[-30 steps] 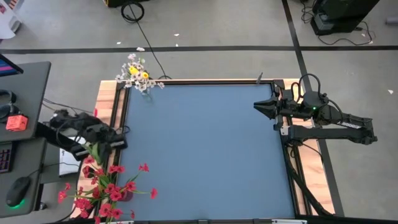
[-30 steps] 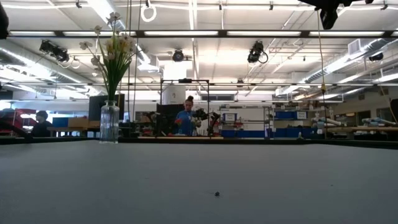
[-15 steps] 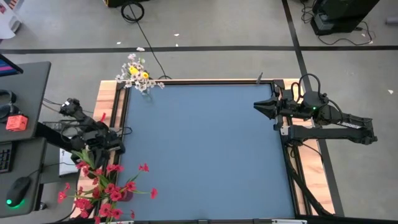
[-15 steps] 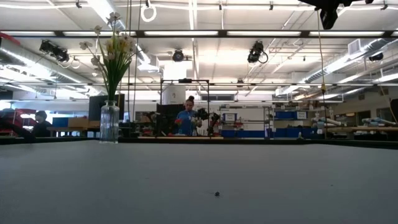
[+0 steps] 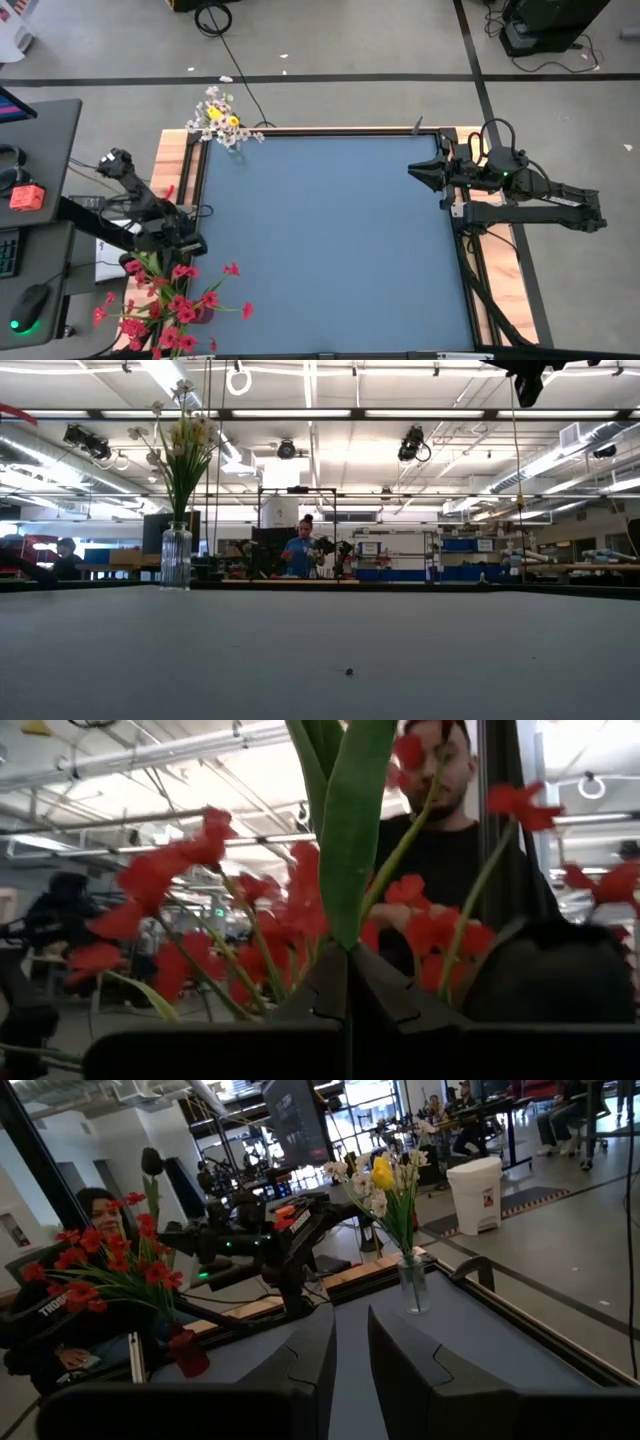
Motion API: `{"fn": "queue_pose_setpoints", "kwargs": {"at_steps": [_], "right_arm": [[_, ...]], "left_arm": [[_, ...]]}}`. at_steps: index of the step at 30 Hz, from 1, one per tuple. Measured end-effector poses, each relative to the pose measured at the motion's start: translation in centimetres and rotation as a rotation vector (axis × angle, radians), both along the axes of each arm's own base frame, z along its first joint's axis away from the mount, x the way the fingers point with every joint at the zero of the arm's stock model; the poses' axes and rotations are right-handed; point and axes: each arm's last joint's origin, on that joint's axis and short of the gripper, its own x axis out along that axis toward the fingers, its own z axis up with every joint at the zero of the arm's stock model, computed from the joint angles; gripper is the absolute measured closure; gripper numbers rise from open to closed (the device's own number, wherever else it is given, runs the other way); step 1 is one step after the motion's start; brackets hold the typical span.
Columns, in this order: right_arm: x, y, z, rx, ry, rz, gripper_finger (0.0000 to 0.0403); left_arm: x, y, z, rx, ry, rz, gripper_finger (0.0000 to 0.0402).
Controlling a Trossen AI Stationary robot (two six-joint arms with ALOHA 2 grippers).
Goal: Sort flowers into vase by color
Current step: Put the black flower into the red vase
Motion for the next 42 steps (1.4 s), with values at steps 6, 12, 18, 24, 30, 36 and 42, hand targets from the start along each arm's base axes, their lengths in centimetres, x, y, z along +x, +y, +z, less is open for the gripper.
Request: {"fn": "queue_pose_setpoints", "kwargs": {"at_steps": [6, 12, 18, 24, 30, 36, 42], "right_arm": [[0.0, 0.0, 0.0, 0.0, 0.0, 0.0, 0.033], [0.0, 0.0, 0.0, 0.0, 0.0, 0.0, 0.033], [0.0, 0.0, 0.0, 0.0, 0.0, 0.0, 0.033], [0.0, 0.0, 0.0, 0.0, 0.0, 0.0, 0.033], [0.0, 0.0, 0.0, 0.0, 0.0, 0.0, 0.033], [0.0, 0.0, 0.0, 0.0, 0.0, 0.0, 0.033], [0.0, 0.0, 0.0, 0.0, 0.0, 0.0, 0.033]], "left_arm": [[0.1, -0.6, -0.3, 0.048, -0.034, 0.008, 0.0393], [0.4, -1.0, -0.8, 0.099, -0.011, 0.02, 0.0393], [0.5, -1.1, -0.9, 0.12, -0.005, 0.001, 0.0393], [0.4, -1.2, -1.1, 0.153, 0.001, -0.07, 0.0392], [0.6, -1.5, -2.1, 0.231, 0.063, -0.103, 0.0392], [0.5, -1.6, -2.2, 0.237, 0.091, -0.151, 0.0392], [0.5, -1.7, -2.5, 0.274, 0.113, -0.172, 0.0392]]}}
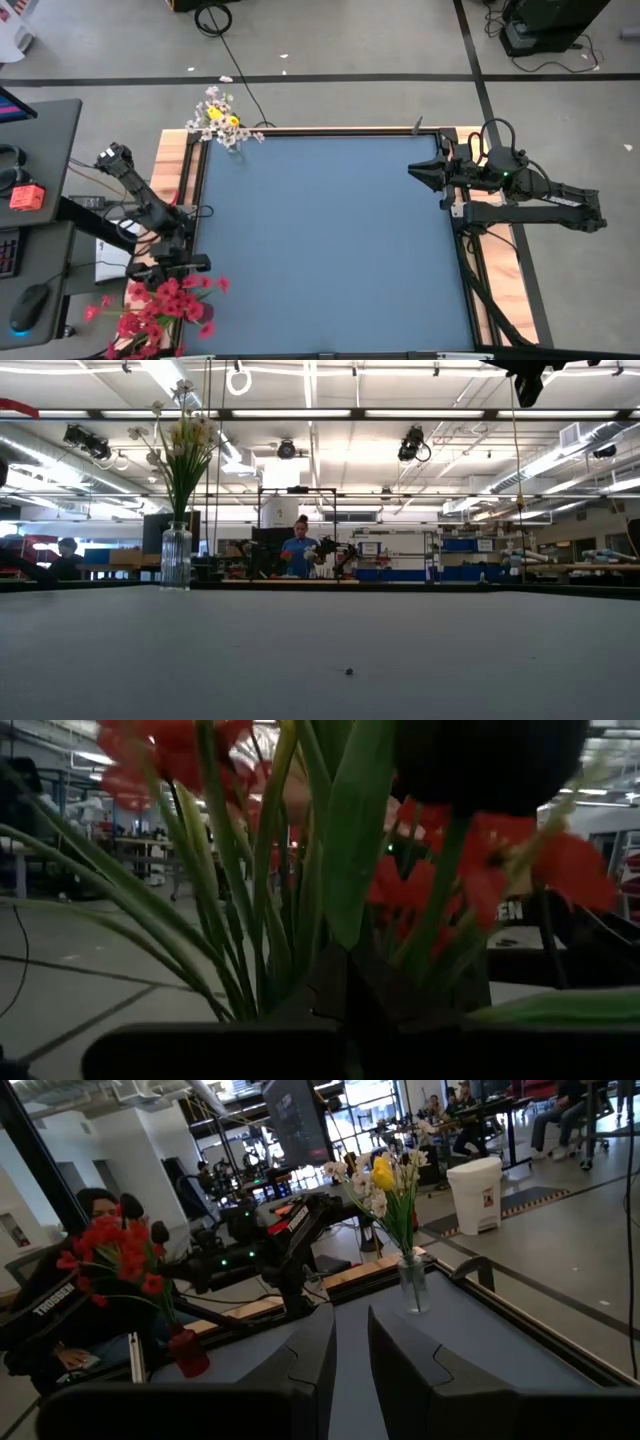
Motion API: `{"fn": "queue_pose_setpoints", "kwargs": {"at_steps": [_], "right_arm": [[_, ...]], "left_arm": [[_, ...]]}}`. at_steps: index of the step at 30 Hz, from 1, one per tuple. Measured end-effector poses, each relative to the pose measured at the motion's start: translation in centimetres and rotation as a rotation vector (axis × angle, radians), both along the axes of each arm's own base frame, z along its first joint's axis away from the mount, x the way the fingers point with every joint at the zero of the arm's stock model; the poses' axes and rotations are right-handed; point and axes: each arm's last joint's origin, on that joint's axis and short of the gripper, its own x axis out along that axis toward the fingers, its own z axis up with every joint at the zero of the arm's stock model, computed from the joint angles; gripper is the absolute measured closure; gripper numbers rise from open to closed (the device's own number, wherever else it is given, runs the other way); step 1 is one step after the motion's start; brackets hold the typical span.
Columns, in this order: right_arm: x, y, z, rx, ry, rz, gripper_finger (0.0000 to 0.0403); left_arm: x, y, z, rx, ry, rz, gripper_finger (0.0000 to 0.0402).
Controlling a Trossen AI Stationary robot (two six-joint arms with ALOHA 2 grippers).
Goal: Sort flowers into vase by color
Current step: Put the black flower into the red vase
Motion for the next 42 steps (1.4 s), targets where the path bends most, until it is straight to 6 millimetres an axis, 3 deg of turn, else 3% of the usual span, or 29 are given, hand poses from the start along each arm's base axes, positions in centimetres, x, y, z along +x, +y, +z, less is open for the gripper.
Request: {"fn": "queue_pose_setpoints", "kwargs": {"at_steps": [8, 22, 29, 42], "right_arm": [[0.0, 0.0, 0.0, 0.0, 0.0, 0.0, 0.033], [0.0, 0.0, 0.0, 0.0, 0.0, 0.0, 0.033], [0.0, 0.0, 0.0, 0.0, 0.0, 0.0, 0.033], [0.0, 0.0, 0.0, 0.0, 0.0, 0.0, 0.033]], "left_arm": [[0.2, -0.2, -1.0, 0.092, 0.039, 0.019, 0.0379], [0.3, -0.2, -1.1, 0.065, 0.195, 0.009, 0.0282], [0.3, -0.1, 0.1, 0.077, 0.145, 0.029, 0.0278], [0.3, 0.1, 0.9, 0.26, 0.348, 0.047, 0.0278]]}}
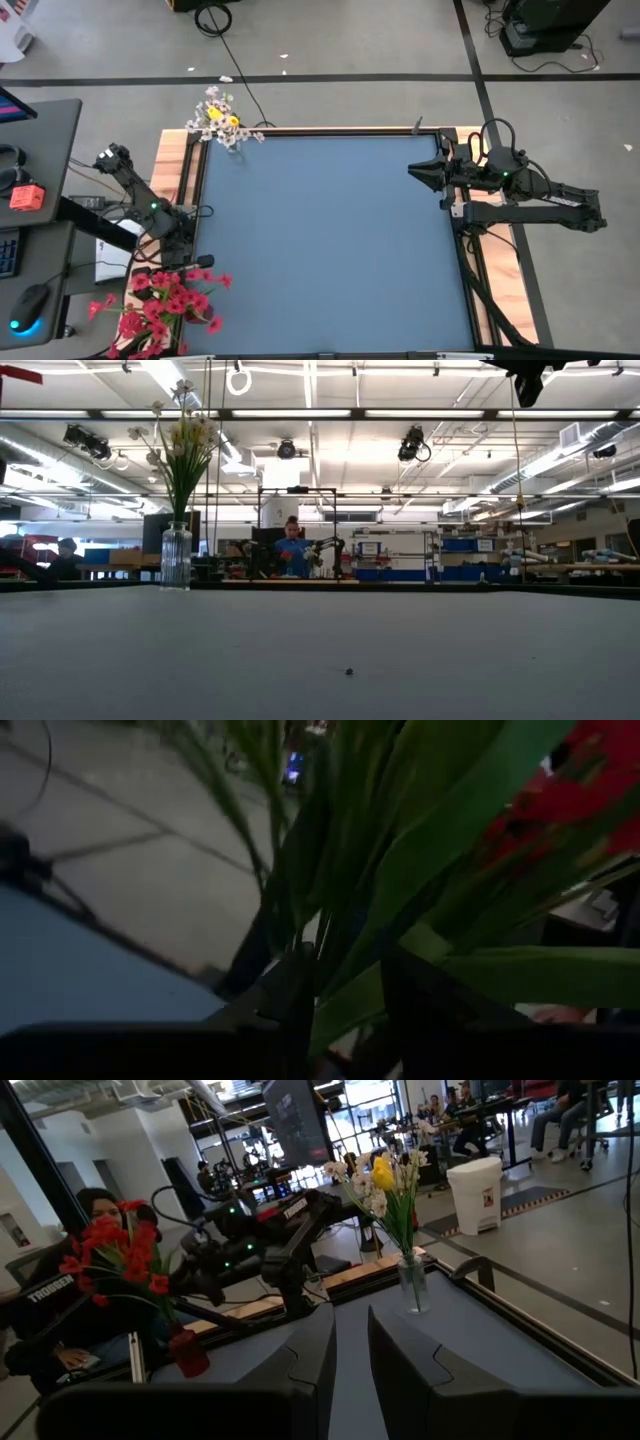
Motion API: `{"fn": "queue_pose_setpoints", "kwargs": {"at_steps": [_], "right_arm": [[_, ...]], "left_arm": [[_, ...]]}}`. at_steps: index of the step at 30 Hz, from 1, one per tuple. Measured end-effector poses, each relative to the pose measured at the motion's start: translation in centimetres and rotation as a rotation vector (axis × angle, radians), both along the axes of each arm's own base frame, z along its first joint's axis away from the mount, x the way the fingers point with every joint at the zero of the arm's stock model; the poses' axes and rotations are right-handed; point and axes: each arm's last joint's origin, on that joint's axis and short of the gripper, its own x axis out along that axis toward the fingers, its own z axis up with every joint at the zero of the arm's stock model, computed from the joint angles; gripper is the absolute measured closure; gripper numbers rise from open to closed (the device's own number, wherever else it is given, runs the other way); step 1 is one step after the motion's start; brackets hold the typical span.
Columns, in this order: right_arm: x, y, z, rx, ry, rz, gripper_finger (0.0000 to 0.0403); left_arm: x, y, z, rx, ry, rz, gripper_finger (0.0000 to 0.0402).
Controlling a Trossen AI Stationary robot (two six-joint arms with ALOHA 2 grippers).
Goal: Sort flowers into vase by color
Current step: Put the black flower into the red vase
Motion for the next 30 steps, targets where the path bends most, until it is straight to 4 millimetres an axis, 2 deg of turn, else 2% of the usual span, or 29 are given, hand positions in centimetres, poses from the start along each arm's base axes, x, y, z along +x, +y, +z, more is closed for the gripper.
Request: {"fn": "queue_pose_setpoints", "kwargs": {"at_steps": [14, 21, 25, 30], "right_arm": [[0.0, 0.0, 0.0, 0.0, 0.0, 0.0, 0.033], [0.0, 0.0, 0.0, 0.0, 0.0, 0.0, 0.033], [0.0, 0.0, 0.0, 0.0, 0.0, 0.0, 0.033], [0.0, 0.0, 0.0, 0.0, 0.0, 0.0, 0.033]], "left_arm": [[-0.1, 0.3, -0.5, 0.032, 0.346, 0.058, 0.0278], [0.0, 0.5, -0.7, 0.043, 0.378, 0.079, 0.0278], [0.0, 0.5, -0.3, 0.035, 0.339, 0.074, 0.0278], [-0.4, 1.1, 3.2, 0.067, 0.151, 0.101, 0.0278]]}}
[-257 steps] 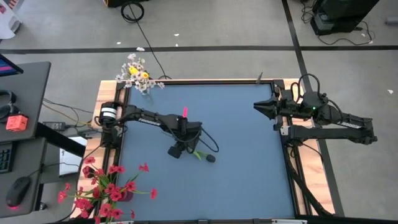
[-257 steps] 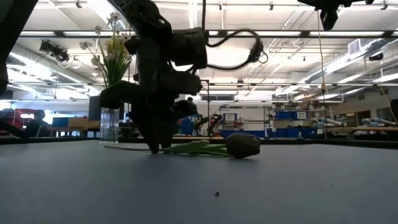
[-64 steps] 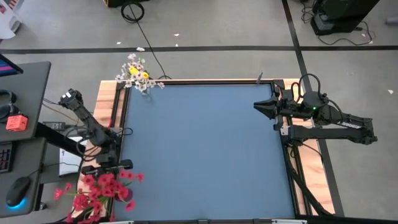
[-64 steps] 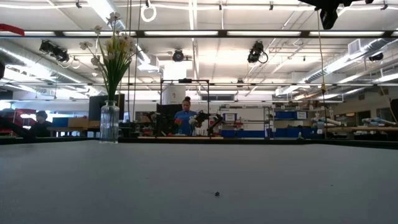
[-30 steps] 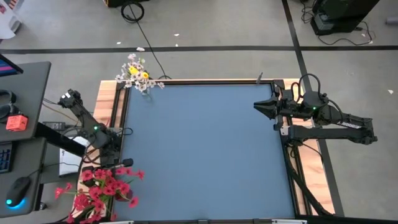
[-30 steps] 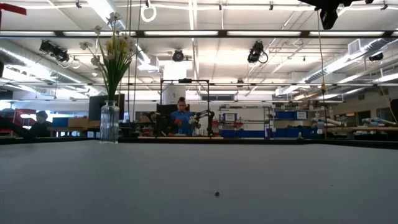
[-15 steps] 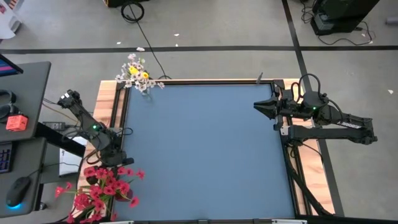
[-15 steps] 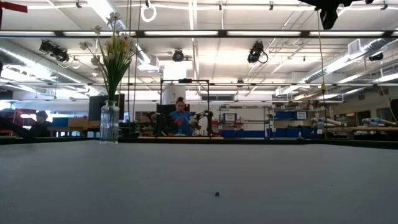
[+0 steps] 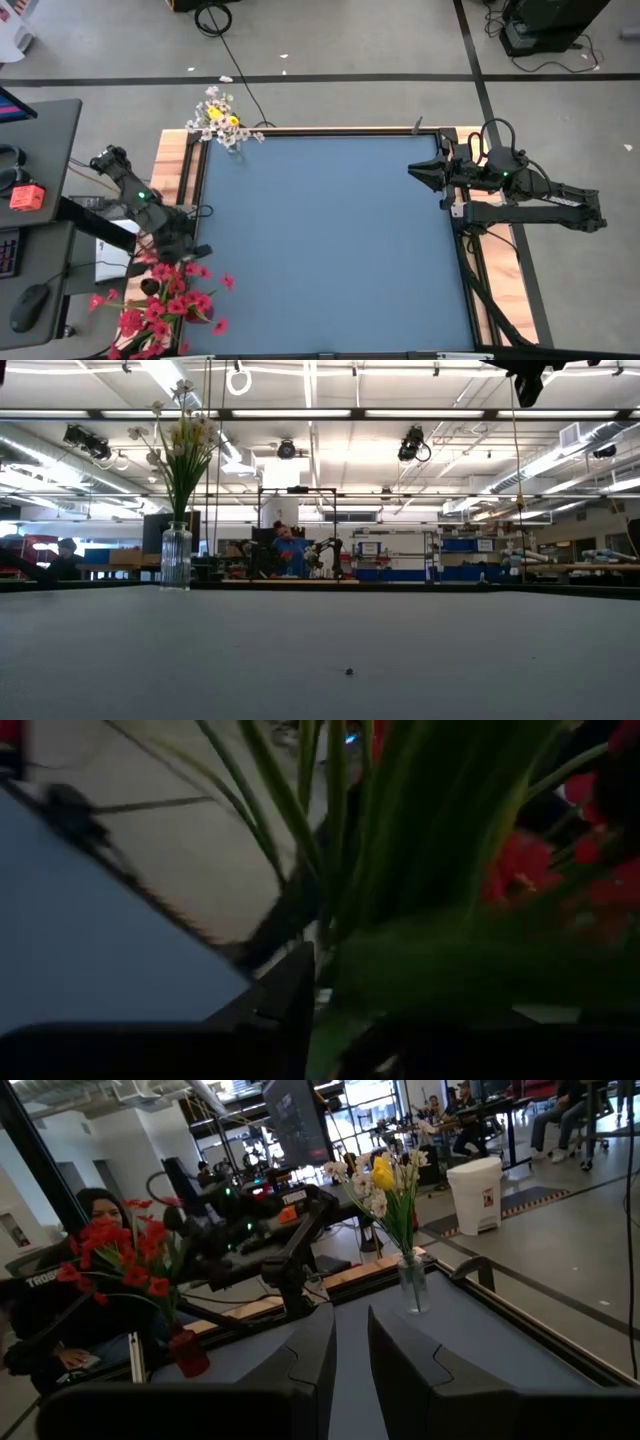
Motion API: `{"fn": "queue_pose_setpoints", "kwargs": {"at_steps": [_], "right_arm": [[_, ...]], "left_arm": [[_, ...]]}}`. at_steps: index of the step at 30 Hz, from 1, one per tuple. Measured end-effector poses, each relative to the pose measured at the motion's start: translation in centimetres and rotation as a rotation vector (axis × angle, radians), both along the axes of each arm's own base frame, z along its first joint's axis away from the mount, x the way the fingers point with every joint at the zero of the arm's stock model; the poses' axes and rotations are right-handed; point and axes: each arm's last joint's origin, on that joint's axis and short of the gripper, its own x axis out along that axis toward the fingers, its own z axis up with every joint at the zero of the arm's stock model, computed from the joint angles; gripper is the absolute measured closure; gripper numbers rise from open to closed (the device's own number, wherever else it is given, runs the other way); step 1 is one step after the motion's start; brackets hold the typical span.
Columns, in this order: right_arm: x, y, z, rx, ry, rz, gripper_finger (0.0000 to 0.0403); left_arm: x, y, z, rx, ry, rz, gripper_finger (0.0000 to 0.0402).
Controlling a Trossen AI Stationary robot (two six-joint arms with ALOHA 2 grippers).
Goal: Sort flowers into vase by color
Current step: Put the black flower into the red vase
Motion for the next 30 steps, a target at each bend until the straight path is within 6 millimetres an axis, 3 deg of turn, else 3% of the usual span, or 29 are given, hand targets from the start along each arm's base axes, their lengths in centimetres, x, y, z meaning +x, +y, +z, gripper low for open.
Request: {"fn": "queue_pose_setpoints", "kwargs": {"at_steps": [4, 15, 22, 30], "right_arm": [[0.0, 0.0, 0.0, 0.0, 0.0, 0.0, 0.033], [0.0, 0.0, 0.0, 0.0, 0.0, 0.0, 0.033], [0.0, 0.0, 0.0, 0.0, 0.001, 0.0, 0.033], [0.0, 0.0, 0.0, 0.0, 0.0, 0.0, 0.033]], "left_arm": [[-0.4, 1.1, 1.3, 0.128, -0.021, 0.106, 0.0278], [-0.5, 1.8, 2.9, 0.122, -0.024, 0.237, 0.0278], [-1.3, 1.3, 3.0, 0.071, 0.01, -0.035, 0.0278], [-0.8, 0.9, 2.9, 0.125, -0.061, -0.026, 0.0288]]}}
